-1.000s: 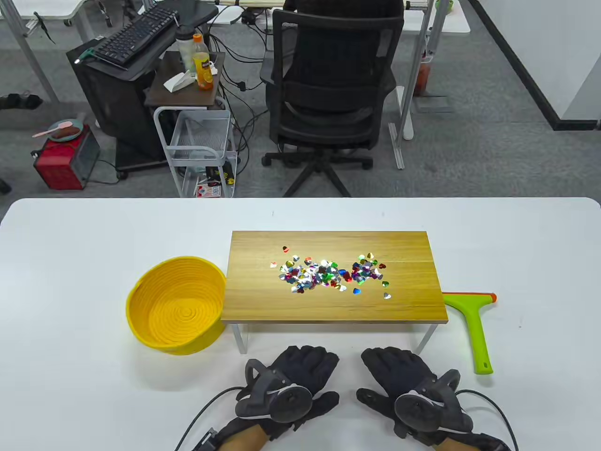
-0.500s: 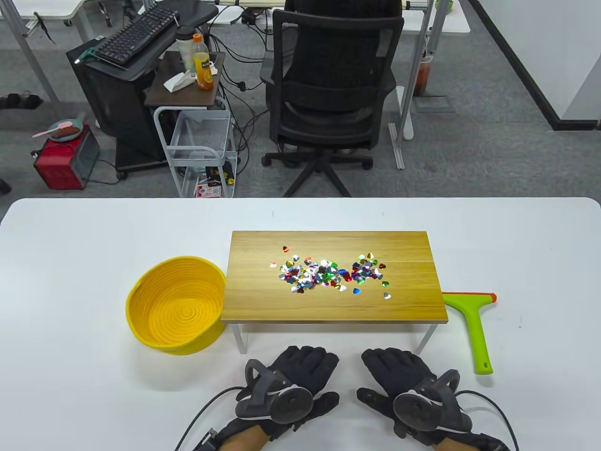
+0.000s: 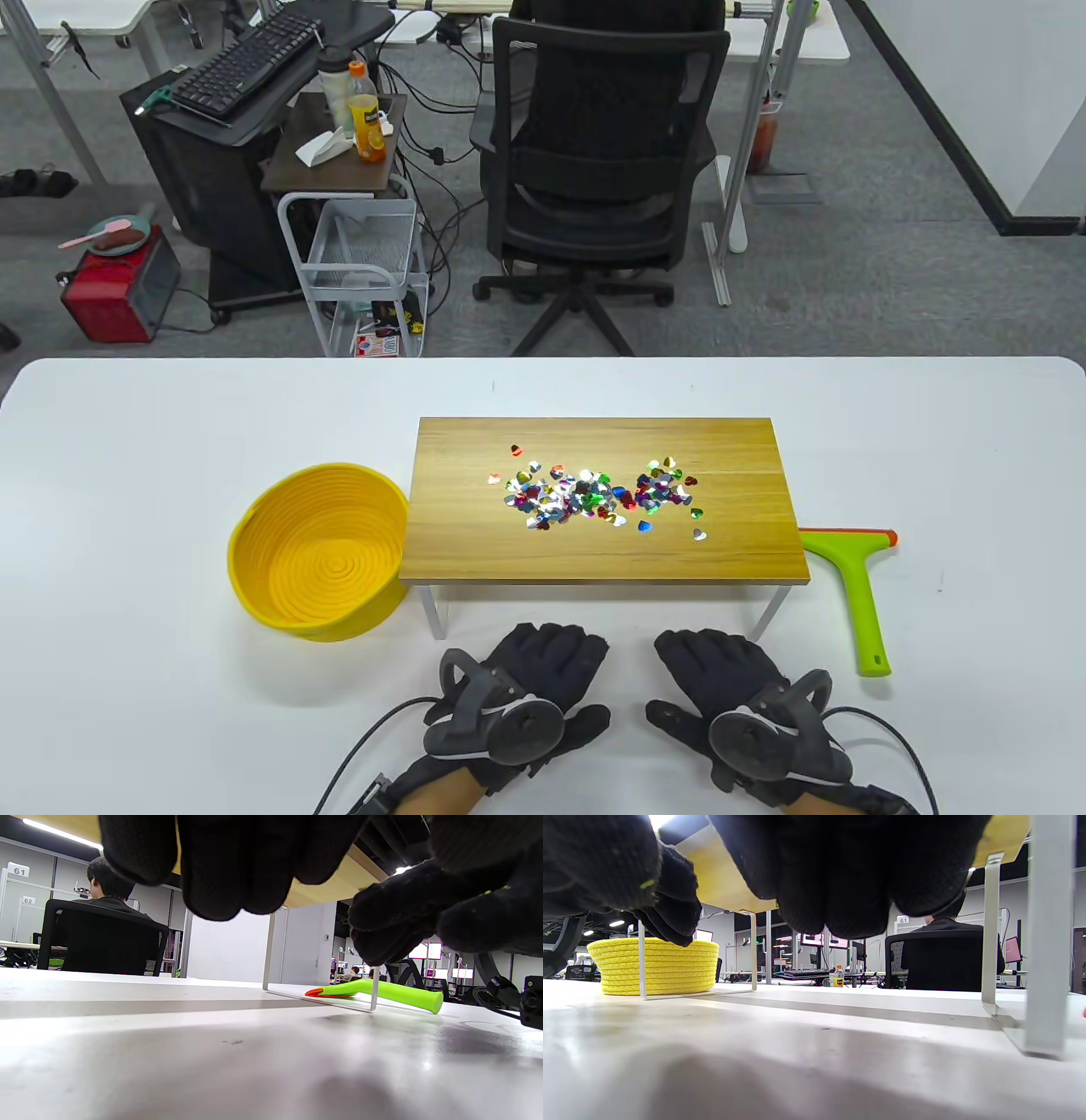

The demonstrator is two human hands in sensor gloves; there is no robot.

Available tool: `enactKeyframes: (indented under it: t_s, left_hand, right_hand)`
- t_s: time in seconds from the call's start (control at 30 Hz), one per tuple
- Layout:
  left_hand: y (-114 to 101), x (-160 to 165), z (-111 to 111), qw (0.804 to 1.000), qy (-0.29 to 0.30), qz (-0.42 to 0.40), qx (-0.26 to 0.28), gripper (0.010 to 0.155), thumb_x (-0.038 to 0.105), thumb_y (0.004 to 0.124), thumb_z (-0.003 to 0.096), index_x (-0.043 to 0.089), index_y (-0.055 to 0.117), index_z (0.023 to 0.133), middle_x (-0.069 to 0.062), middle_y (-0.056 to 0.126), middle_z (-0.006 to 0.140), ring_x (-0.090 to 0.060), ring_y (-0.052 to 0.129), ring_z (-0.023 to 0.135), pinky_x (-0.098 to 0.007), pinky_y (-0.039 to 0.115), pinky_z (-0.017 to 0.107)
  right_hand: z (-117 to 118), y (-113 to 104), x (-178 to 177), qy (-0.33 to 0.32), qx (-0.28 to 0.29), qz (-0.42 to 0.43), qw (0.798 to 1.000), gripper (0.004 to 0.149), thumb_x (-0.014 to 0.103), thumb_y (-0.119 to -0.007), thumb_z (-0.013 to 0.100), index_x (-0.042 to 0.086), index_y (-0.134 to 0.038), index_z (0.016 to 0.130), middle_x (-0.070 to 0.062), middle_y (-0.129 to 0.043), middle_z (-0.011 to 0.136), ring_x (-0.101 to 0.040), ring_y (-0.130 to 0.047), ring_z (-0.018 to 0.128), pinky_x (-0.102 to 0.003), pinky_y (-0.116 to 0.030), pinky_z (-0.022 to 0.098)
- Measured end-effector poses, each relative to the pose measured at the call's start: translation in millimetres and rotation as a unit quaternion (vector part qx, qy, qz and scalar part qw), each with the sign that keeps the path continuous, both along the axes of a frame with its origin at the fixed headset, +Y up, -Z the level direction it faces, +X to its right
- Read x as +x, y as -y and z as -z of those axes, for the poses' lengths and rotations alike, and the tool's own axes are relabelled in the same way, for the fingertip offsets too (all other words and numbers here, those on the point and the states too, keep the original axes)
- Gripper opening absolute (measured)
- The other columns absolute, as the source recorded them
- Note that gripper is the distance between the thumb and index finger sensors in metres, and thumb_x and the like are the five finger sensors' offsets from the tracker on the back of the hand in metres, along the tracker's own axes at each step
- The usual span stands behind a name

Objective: Scrape sequins from tabletop organizer into fabric basket

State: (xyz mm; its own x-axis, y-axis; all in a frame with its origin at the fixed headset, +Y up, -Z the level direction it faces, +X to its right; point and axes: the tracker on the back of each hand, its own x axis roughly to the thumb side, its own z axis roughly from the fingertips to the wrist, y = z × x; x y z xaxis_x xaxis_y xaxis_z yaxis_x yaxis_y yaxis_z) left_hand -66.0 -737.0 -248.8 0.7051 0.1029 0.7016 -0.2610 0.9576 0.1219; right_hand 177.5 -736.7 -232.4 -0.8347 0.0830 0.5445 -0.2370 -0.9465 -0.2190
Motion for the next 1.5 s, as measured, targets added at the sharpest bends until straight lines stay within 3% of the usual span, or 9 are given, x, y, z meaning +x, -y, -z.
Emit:
enactKeyframes:
  t_s: [0.13, 0.37, 0.47, 0.6, 0.7, 0.83, 1.07, 1.27, 1.5]
  left_hand:
    - [-0.7, -0.5, 0.0, 1.0, 0.0, 0.003, 0.001, 0.075, 0.071, 0.07, 0.0411, 0.019, 0.069, 0.096, -0.012, 0.082, 0.097, -0.036, 0.09, 0.081, -0.06, 0.073, 0.062]
    - [0.3, -2.2, 0.1, 1.0, 0.0, 0.007, 0.0, 0.076, 0.071, 0.069, 0.0414, 0.018, 0.068, 0.096, -0.014, 0.082, 0.096, -0.037, 0.09, 0.08, -0.06, 0.073, 0.061]
    - [0.5, -2.7, 0.1, 1.0, 0.0, 0.003, -0.004, 0.076, 0.071, 0.069, 0.0412, 0.017, 0.068, 0.096, -0.014, 0.083, 0.095, -0.037, 0.091, 0.079, -0.061, 0.073, 0.061]
    - [1.7, -1.5, -1.4, 1.0, 0.002, 0.009, -0.006, 0.076, 0.07, 0.069, 0.0414, 0.017, 0.069, 0.095, -0.015, 0.083, 0.095, -0.038, 0.091, 0.077, -0.061, 0.073, 0.06]
    - [1.8, -1.0, -1.5, 1.0, 0.003, 0.006, -0.006, 0.076, 0.07, 0.069, 0.0415, 0.017, 0.069, 0.095, -0.015, 0.084, 0.094, -0.038, 0.091, 0.077, -0.061, 0.073, 0.06]
    - [2.0, -0.6, -1.9, 1.0, 0.005, 0.008, -0.006, 0.076, 0.07, 0.069, 0.0416, 0.017, 0.069, 0.095, -0.015, 0.084, 0.094, -0.038, 0.091, 0.077, -0.061, 0.073, 0.06]
    - [2.5, -1.2, -1.3, 1.0, 0.004, 0.008, -0.009, 0.076, 0.07, 0.069, 0.0417, 0.016, 0.069, 0.095, -0.015, 0.084, 0.094, -0.038, 0.091, 0.077, -0.061, 0.074, 0.06]
    - [2.7, -1.0, -0.9, 1.0, 0.004, 0.01, -0.012, 0.076, 0.07, 0.069, 0.0416, 0.016, 0.069, 0.095, -0.015, 0.084, 0.094, -0.038, 0.092, 0.077, -0.061, 0.074, 0.06]
    - [2.9, -0.8, -0.3, 1.0, 0.004, 0.013, -0.014, 0.076, 0.07, 0.069, 0.0417, 0.016, 0.069, 0.095, -0.015, 0.084, 0.094, -0.038, 0.092, 0.076, -0.061, 0.074, 0.06]
  right_hand:
    - [-9.4, -20.8, 3.6, -0.003, 0.04, 0.025, 0.999, 0.07, 0.063, -0.082, 0.051, 0.015, -0.07, 0.102, -0.012, -0.087, 0.096, -0.04, -0.094, 0.08, -0.057, -0.079, 0.06]
    - [-25.7, -98.6, 36.0, 0.036, 0.128, 0.113, 0.985, 0.061, 0.053, -0.086, 0.053, 0.015, -0.073, 0.099, -0.011, -0.091, 0.092, -0.037, -0.097, 0.074, -0.054, -0.082, 0.057]
    - [-21.9, -120.1, 54.8, 0.07, 0.148, 0.13, 0.978, 0.059, 0.05, -0.087, 0.054, 0.015, -0.073, 0.099, -0.012, -0.09, 0.092, -0.038, -0.097, 0.074, -0.054, -0.081, 0.057]
    - [-1.7, -133.7, 88.0, 0.161, 0.131, 0.108, 0.972, 0.058, 0.048, -0.086, 0.055, 0.014, -0.072, 0.1, -0.013, -0.089, 0.092, -0.039, -0.096, 0.075, -0.055, -0.081, 0.058]
    - [23.8, -125.9, 114.3, 0.242, 0.05, 0.083, 0.965, 0.059, 0.047, -0.086, 0.056, 0.012, -0.072, 0.101, -0.016, -0.088, 0.094, -0.042, -0.094, 0.076, -0.057, -0.078, 0.059]
    - [56.7, -95.1, 143.2, 0.334, -0.046, 0.045, 0.941, 0.06, 0.046, -0.087, 0.055, 0.011, -0.072, 0.101, -0.018, -0.087, 0.094, -0.044, -0.093, 0.076, -0.058, -0.079, 0.057]
    - [91.9, -37.7, 163.5, 0.417, -0.156, -0.022, 0.895, 0.066, 0.051, -0.087, 0.053, 0.008, -0.072, 0.101, -0.02, -0.089, 0.092, -0.043, -0.097, 0.069, -0.051, -0.085, 0.049]
    - [110.2, -3.6, 169.9, 0.46, -0.224, -0.077, 0.856, 0.072, 0.056, -0.088, 0.051, 0.005, -0.073, 0.099, -0.02, -0.092, 0.085, -0.039, -0.102, 0.059, -0.043, -0.09, 0.041]
    - [119.1, 17.5, 166.7, 0.469, -0.243, -0.081, 0.845, 0.071, 0.056, -0.089, 0.05, 0.003, -0.076, 0.094, -0.014, -0.096, 0.076, -0.031, -0.104, 0.049, -0.037, -0.089, 0.034]
